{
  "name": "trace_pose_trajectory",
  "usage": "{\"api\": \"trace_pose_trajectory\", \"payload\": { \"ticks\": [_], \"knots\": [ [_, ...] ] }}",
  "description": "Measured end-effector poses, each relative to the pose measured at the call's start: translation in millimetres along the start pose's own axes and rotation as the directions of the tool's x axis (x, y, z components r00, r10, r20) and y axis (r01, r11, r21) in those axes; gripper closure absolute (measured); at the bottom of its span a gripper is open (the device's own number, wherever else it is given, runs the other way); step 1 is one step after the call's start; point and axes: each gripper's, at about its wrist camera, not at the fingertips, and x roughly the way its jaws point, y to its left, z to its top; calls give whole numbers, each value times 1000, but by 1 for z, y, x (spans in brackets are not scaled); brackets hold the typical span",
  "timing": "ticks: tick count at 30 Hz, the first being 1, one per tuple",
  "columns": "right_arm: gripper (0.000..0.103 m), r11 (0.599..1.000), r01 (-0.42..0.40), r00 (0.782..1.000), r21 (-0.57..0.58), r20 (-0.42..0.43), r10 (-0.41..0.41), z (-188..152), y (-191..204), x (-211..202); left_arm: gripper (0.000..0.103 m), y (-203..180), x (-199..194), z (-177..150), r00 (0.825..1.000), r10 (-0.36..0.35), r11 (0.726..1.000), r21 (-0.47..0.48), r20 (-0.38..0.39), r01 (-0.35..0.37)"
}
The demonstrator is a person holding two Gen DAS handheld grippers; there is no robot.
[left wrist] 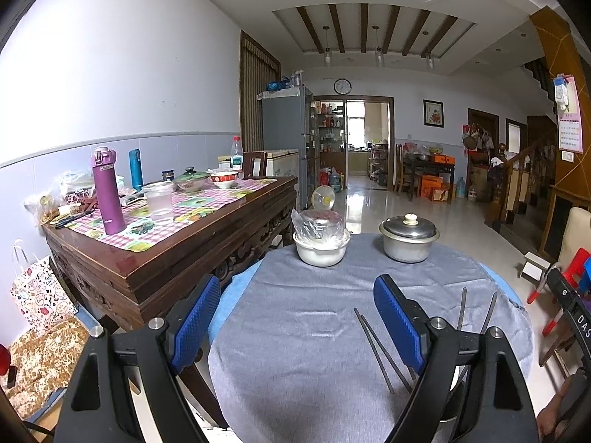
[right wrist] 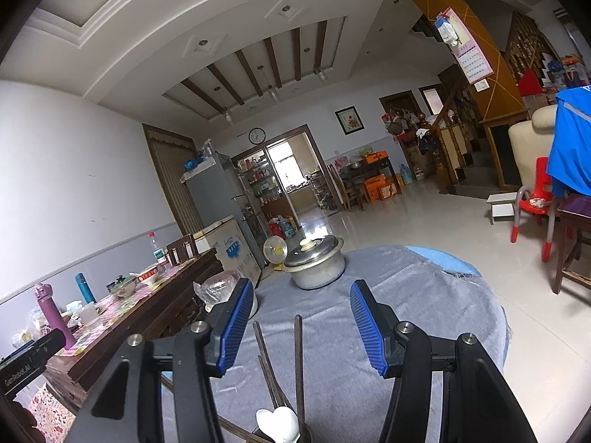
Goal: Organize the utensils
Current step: 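Withdraw both open grippers up from the grey holder, then move both grippers down to the remaining dark chopsticks on the grey cloth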
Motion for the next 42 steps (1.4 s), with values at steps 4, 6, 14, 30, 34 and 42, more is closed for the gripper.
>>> {"api": "trace_pose_trajectory", "payload": {
  "ticks": [4, 6, 14, 30, 34, 42],
  "knots": [
    [45, 1000, 6, 1000, 4, -9, -6, -2, 0, 3, 17, 2, 4, -3, 1000, 2, 1000, -3, -12, -2],
    [45, 1000, 8, 1000, 5, -13, -8, -2, 0, 4, 17, 4, 6, -4, 1000, 4, 1000, -6, -19, -4],
    [45, 1000, 15, 999, -2, -37, -16, -8, 3, 9, 17, 10, 12, -10, 999, 10, 1000, -18, -39, -11],
    [45, 1000, 24, 985, 4, -169, -23, -6, -18, 55, 17, 49, 56, -26, 988, 77, 995, -54, -131, -85],
    [45, 999, 14, 958, 32, -286, -4, -9, -41, 93, 17, 66, 91, -38, 972, 93, 989, -92, -217, -115],
    [45, 998, -14, 858, 61, -512, 44, -38, -78, 186, 17, 65, 159, -70, 917, 95, 987, -86, -387, -138]
  ]
}}
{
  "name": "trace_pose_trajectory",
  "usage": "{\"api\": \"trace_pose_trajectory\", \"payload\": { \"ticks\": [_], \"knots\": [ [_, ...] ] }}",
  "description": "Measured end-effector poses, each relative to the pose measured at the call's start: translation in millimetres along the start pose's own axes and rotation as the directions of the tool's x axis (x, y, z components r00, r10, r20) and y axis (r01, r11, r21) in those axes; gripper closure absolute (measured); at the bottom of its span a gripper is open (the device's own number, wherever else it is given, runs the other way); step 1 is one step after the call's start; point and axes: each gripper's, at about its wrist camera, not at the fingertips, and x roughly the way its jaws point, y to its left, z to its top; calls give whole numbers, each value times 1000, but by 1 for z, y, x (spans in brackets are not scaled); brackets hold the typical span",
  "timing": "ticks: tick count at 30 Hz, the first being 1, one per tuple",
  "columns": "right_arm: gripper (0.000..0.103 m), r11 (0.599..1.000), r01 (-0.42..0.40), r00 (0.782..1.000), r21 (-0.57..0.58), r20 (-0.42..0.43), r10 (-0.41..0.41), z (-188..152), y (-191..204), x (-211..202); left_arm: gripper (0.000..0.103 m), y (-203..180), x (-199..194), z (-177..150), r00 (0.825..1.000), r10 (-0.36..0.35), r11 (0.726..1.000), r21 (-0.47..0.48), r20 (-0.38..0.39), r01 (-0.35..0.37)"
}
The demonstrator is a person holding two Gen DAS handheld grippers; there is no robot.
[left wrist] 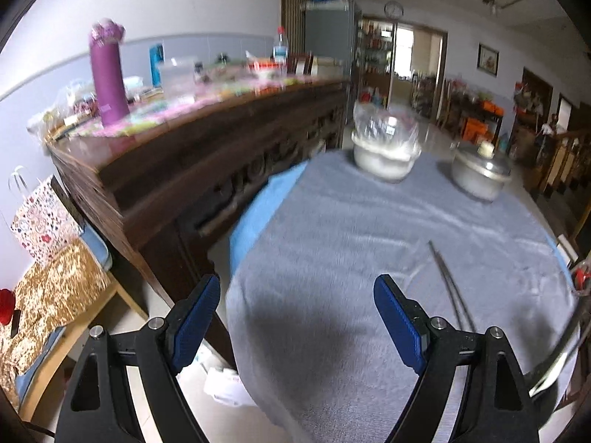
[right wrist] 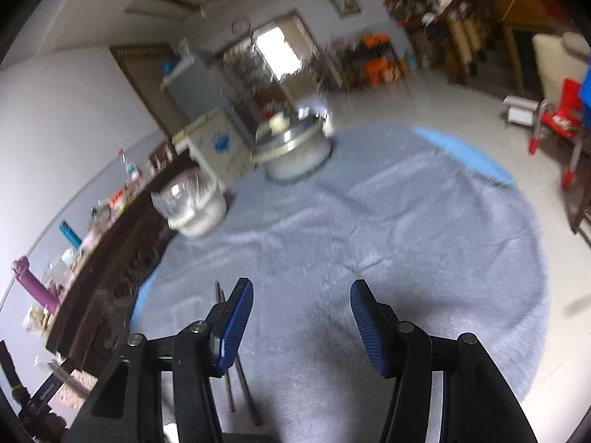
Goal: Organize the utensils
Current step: 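Move both grippers down to the remaining dark chopsticks on the grey cloth, then close the right gripper on a dark chopstick while the left closes on another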
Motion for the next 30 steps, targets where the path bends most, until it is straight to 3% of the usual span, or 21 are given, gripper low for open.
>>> {"api": "trace_pose_trajectory", "payload": {
  "ticks": [4, 7, 10, 17, 22, 30],
  "knots": [
    [45, 999, -48, 989, -25, -142, 44, 13, -6, 54, 17, -10, 32, -7, 996, -2, 1000, 1, -85, 2],
    [45, 991, -108, 961, -76, -262, 84, 21, 3, 95, 18, -19, 54, -10, 991, 12, 1000, 17, -134, -10],
    [48, 971, -192, 916, -145, -380, 125, 20, 25, 132, 18, -24, 67, -11, 986, 18, 999, 29, -163, -13],
    [62, 886, -344, 799, -310, -592, 103, -1, 92, 198, 18, -34, 97, -15, 976, 38, 998, 55, -216, -27],
    [65, 841, -401, 764, -363, -640, 89, -12, 124, 221, 18, -30, 109, -15, 971, 50, 998, 48, -236, -40],
    [77, 806, -402, 753, -435, -658, 20, -32, 149, 245, 18, -29, 118, -13, 968, 35, 999, 39, -247, -26]
  ]
}}
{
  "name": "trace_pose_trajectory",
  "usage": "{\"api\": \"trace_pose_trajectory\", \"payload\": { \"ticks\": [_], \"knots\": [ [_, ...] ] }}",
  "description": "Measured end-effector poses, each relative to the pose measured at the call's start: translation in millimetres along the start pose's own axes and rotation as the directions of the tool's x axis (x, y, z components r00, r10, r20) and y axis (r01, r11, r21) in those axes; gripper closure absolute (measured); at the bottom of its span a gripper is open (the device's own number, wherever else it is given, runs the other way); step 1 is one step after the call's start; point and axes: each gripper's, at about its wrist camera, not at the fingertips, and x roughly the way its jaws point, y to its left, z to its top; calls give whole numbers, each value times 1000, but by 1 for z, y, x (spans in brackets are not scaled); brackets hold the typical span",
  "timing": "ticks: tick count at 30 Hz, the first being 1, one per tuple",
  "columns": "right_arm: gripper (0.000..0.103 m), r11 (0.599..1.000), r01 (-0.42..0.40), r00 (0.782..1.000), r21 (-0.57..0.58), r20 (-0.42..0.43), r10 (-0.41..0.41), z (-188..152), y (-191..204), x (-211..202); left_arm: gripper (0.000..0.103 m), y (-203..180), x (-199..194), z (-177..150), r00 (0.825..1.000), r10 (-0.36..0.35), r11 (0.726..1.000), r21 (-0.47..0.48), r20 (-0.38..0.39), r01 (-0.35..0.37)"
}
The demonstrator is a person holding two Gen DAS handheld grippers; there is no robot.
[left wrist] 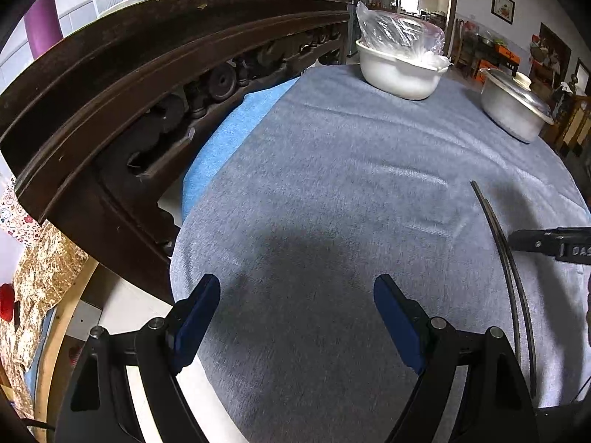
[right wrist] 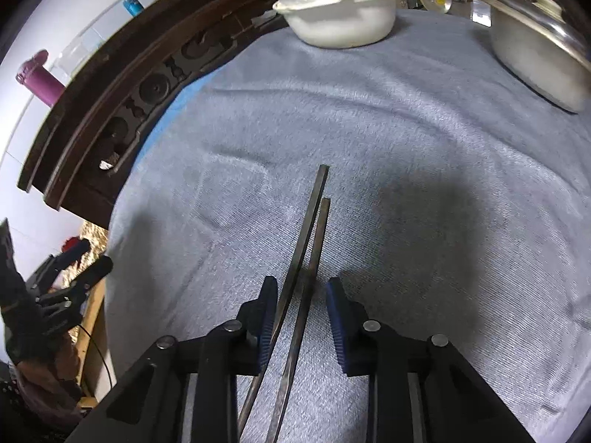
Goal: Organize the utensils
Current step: 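Close the right gripper on a dark chopstick while the left closes on another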
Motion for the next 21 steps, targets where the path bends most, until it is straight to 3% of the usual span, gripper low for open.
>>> {"api": "trace_pose_trajectory", "payload": {
  "ticks": [7, 16, 21],
  "knots": [
    [89, 996, 85, 996, -22, 7, -85, 5, 1, 6, 18, 0, 4, 2, 1000, -12, 1000, -6, -3, 12],
    [90, 970, 231, 973, -77, 5, -231, 22, 20, 20, 17, -6, 6, -1, 1000, -26, 1000, 2, -14, 26],
    [95, 963, 263, 965, -53, 0, -264, 27, 13, 21, 18, -13, 8, 3, 999, -51, 998, 37, -18, 51]
  ]
}}
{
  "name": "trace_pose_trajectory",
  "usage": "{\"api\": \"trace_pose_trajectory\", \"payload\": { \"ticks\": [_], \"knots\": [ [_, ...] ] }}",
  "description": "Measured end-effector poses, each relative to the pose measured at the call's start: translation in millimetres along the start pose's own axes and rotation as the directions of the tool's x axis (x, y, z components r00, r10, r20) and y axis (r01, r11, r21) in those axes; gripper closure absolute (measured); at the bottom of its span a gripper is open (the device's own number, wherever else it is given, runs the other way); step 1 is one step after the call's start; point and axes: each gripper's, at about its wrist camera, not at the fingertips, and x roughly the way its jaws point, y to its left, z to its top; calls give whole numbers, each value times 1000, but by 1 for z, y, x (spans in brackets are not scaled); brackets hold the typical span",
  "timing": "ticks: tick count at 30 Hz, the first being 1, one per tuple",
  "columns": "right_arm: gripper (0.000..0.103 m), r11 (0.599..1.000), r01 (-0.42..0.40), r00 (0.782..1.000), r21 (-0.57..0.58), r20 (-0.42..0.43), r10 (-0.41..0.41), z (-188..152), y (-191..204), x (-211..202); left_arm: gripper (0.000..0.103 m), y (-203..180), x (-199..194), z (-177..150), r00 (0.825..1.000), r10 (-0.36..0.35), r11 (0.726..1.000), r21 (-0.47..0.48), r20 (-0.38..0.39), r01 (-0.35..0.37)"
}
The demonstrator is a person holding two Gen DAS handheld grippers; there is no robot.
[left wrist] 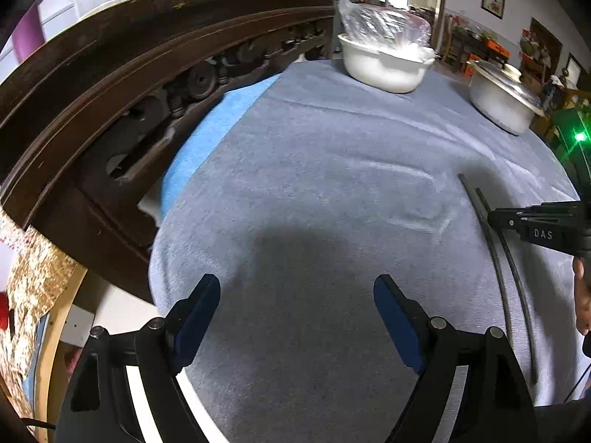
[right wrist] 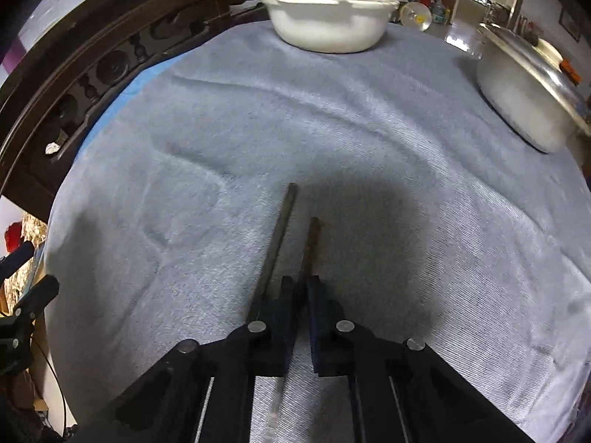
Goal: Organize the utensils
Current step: 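Close the right gripper on a dark chopstick while the left closes on another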
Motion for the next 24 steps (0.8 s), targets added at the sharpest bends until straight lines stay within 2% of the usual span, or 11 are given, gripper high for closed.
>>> {"api": "trace_pose_trajectory", "payload": {
  "ticks": [6, 10, 12, 13, 14, 16, 18, 20, 21, 22, 24],
  "knots": [
    [95, 992, 16, 1000, 126, 0, -16, -7, -44, -5, 18, -29, 14, 38, 991, -112, 989, 90, -69, 118],
    [95, 979, -14, 1000, 204, -1, 14, -14, -70, -7, 18, -68, 35, 71, 973, -171, 968, 159, -154, 196],
    [95, 974, -29, 1000, 225, 1, 30, -15, -76, -8, 18, -93, 52, 86, 958, -187, 956, 185, -216, 228],
    [95, 971, -35, 999, 237, 2, 36, -15, -78, -8, 21, -103, 58, 91, 951, -194, 953, 184, -241, 241],
    [95, 969, -38, 999, 243, 1, 38, -16, -79, -9, 30, -115, 67, 97, 940, -203, 949, 180, -276, 258],
    [95, 963, -48, 999, 264, 5, 49, -16, -82, -8, 37, -131, 82, 104, 919, -217, 946, 161, -328, 281],
    [96, 956, -38, 999, 292, 14, 35, -20, -91, -11, 41, -141, 92, 106, 914, -207, 951, 146, -350, 271],
    [96, 951, 20, 999, 309, 18, -27, -24, -95, -15, 50, -153, 100, 107, 905, -208, 951, 138, -372, 275],
    [96, 947, 45, 998, 319, 24, -55, -27, -99, -16, 52, -157, 101, 104, 904, -204, 954, 133, -375, 270],
    [96, 943, 49, 997, 330, 32, -63, -31, -104, -18, 52, -160, 100, 105, 915, -190, 957, 139, -356, 253],
    [96, 932, 57, 997, 358, 33, -73, -36, -112, -21, 53, -167, 102, 106, 924, -178, 960, 147, -340, 239]
  ]
}}
